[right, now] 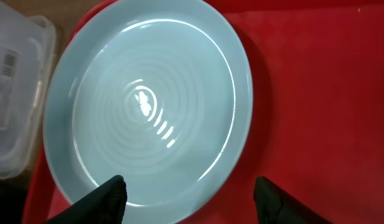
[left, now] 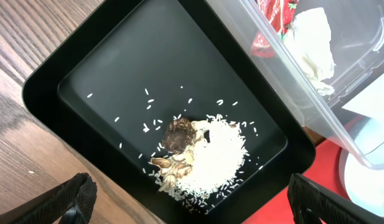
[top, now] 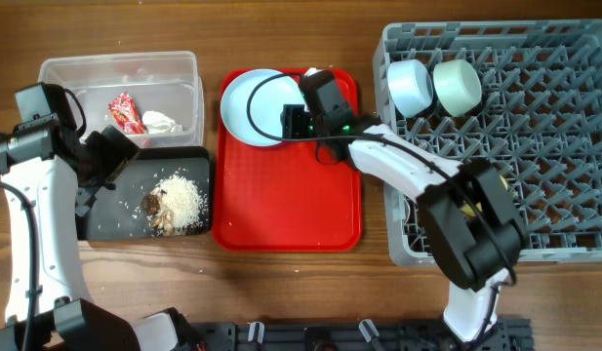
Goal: Sort waste into correct bins and load items into the dishwasher rack
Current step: 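Grasp the light-blue plate edge with the right gripper and lift it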
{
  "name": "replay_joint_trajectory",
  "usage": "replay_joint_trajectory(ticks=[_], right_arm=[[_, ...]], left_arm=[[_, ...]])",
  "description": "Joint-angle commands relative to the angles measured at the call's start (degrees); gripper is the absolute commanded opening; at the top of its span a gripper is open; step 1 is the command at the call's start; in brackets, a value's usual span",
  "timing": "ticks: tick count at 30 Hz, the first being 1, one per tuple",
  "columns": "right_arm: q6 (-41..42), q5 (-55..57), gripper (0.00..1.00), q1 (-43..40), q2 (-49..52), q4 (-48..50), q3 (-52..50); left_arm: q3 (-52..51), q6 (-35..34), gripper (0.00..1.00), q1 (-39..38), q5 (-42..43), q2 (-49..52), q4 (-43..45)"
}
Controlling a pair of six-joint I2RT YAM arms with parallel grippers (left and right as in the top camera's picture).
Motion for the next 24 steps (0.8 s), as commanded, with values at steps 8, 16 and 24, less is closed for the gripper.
replay_joint_trajectory(ticks=[8,16,24], right_arm=[[5.8,9.2,0.34,-0.4,5.9,-1.7,0.3],[5.3,9.4,0.04,-5.1,-1.3,-16.6,0.3],[-6.4,19.9,0.04,-6.7,-25.8,-32.3,0.3]], left_arm=[[0.3,-0.6,1.0,0.2,0.1,-0.7,0.1],[0.3,-0.6,1.0,0.2,0.1,-0.7,0.0],[0.3,-0.5,1.0,0.2,0.3,-0.7,0.0]])
